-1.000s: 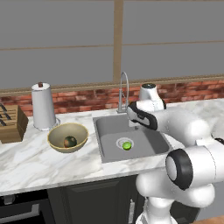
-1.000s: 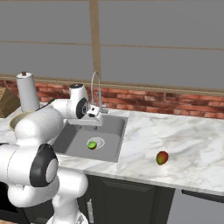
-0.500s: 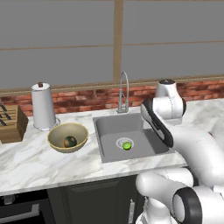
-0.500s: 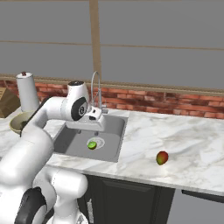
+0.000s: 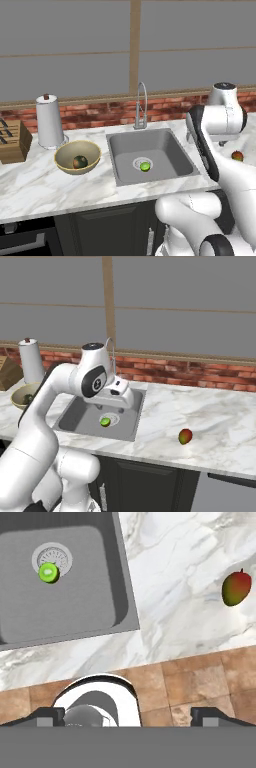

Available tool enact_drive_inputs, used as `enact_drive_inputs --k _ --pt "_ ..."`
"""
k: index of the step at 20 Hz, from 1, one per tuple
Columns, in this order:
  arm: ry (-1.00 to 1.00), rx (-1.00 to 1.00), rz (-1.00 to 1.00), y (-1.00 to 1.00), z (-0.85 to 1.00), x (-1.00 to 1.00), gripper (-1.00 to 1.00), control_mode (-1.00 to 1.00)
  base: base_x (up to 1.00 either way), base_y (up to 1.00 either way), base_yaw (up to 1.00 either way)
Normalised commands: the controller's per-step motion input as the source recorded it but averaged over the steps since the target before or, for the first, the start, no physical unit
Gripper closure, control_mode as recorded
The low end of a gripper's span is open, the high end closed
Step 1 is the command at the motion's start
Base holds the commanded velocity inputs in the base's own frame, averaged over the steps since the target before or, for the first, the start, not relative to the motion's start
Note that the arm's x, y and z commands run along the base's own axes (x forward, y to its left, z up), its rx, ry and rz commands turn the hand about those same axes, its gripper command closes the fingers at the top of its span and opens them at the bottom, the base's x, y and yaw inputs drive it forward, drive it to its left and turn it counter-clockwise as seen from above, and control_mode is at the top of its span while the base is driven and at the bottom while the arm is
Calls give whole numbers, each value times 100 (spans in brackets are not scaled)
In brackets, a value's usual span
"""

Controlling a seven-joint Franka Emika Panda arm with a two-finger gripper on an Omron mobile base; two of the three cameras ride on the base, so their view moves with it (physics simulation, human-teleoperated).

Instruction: There is a mixed pile of frozen fruits and vegetables on the counter. Locate all the frozen vegetables and place the items in a bowl on the counter. Take all the frozen fruits and defrost them in a running sink.

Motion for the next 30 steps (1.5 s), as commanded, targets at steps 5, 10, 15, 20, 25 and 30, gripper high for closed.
enact_drive_inputs --k 5,10,15,20,25,30 --pt "5 0 -28 -95 3 -8 -100 -100 0 0 0" --pt "1 0 -30 -100 0 18 -100 -100 0 0 0" --pt "0 0 -15 -71 0 6 -100 -100 0 0 0" --pt "0 5 0 -45 -3 26 -100 -100 0 0 0" --pt "0 14 12 -44 -33 87 -100 -100 0 0 0" --pt "3 14 17 -45 -28 63 -100 -100 0 0 0"
